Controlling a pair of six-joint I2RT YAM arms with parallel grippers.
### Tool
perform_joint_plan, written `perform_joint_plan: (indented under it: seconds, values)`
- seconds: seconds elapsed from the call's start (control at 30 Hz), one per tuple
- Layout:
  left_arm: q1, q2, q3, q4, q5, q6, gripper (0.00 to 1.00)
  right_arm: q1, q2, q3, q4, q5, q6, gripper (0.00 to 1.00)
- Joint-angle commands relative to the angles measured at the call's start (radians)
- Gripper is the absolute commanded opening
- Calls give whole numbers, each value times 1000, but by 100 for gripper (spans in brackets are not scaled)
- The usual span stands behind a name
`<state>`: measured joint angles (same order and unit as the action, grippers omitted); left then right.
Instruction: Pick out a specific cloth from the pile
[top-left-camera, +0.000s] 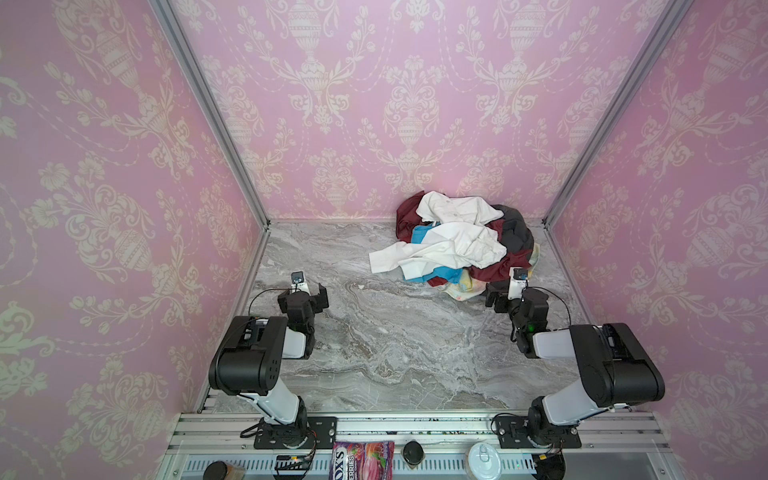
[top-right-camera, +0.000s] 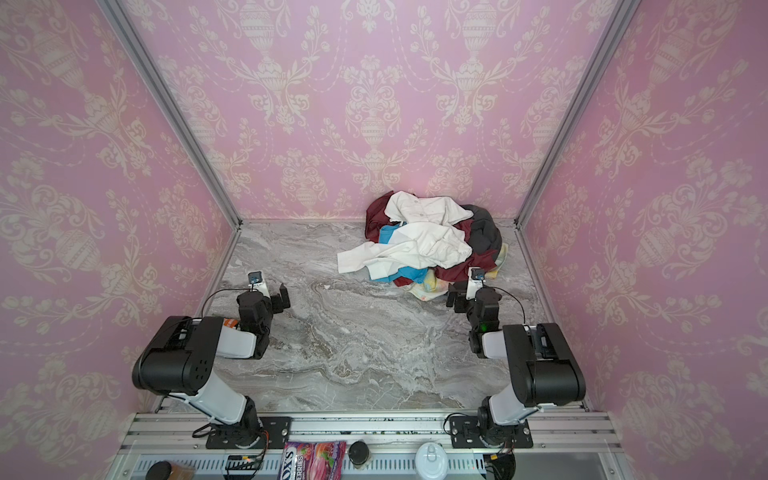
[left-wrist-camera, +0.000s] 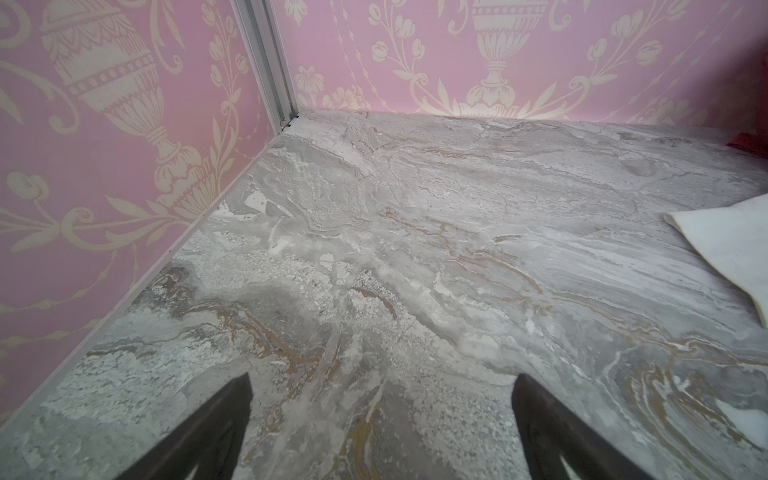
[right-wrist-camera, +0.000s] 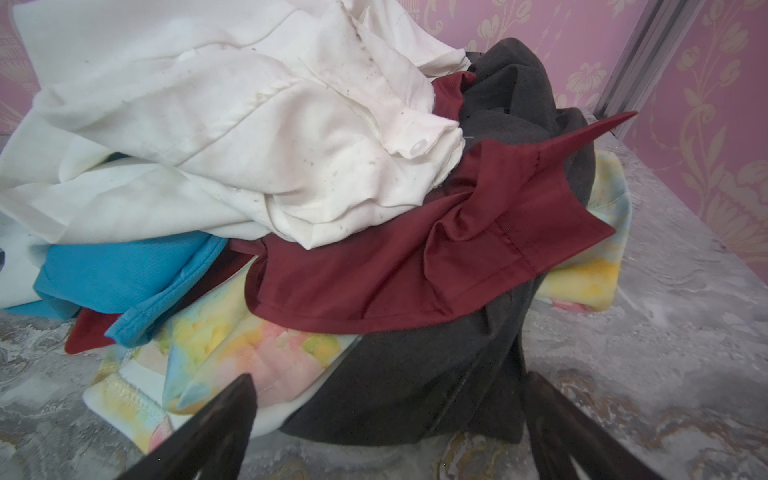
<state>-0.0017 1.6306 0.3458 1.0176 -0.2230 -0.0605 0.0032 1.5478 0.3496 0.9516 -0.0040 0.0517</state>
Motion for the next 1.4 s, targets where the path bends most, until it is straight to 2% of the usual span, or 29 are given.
perform_joint_plan:
  seconds: [0.0, 1.17, 1.37]
  values:
    - [8, 6, 2, 16, 16, 25, 99, 3, 0, 12, 3, -7, -7, 100]
    - [6, 5, 7, 1, 6, 18, 99, 4, -2, 11, 3, 2, -7, 100]
    - [-7, -15, 17, -31, -25, 28, 99, 6, -64, 1, -31, 21, -3, 100]
